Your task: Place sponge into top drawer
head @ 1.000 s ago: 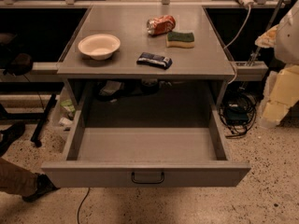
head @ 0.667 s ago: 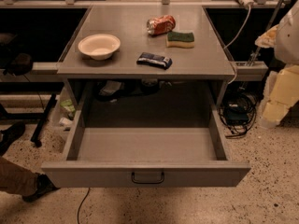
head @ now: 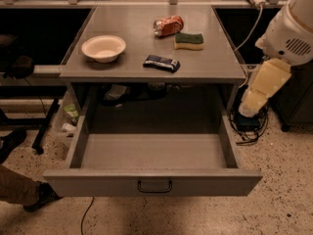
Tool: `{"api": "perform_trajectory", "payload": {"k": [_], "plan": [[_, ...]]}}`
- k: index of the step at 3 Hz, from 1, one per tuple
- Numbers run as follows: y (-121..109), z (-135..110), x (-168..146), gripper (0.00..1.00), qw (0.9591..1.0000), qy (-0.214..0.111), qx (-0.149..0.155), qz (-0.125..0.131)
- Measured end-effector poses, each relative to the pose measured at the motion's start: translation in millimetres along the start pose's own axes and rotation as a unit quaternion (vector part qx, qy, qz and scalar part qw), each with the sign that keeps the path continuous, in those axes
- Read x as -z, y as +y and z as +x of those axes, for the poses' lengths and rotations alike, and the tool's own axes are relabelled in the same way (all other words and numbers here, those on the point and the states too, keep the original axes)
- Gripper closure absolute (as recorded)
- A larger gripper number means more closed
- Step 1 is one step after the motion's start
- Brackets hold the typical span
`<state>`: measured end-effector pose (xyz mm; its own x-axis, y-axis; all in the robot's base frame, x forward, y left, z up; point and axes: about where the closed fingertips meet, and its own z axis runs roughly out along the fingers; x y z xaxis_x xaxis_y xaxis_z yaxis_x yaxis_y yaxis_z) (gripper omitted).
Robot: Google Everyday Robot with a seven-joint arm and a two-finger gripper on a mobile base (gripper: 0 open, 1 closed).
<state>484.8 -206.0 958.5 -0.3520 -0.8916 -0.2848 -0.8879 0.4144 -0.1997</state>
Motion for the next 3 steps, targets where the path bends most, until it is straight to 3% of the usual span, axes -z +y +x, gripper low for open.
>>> {"api": "perform_trajectory", "payload": {"k": [1,2,3], "plan": [[-32,-11,-27,0.00,0.9977,-0.022,-0.065,0.005],[-65,-21,-56,0.00,0.9905,-0.054,-0.126,0.012],[-105,-31,-84,0.00,0.9795,-0.101,-0.172,0.031]]}}
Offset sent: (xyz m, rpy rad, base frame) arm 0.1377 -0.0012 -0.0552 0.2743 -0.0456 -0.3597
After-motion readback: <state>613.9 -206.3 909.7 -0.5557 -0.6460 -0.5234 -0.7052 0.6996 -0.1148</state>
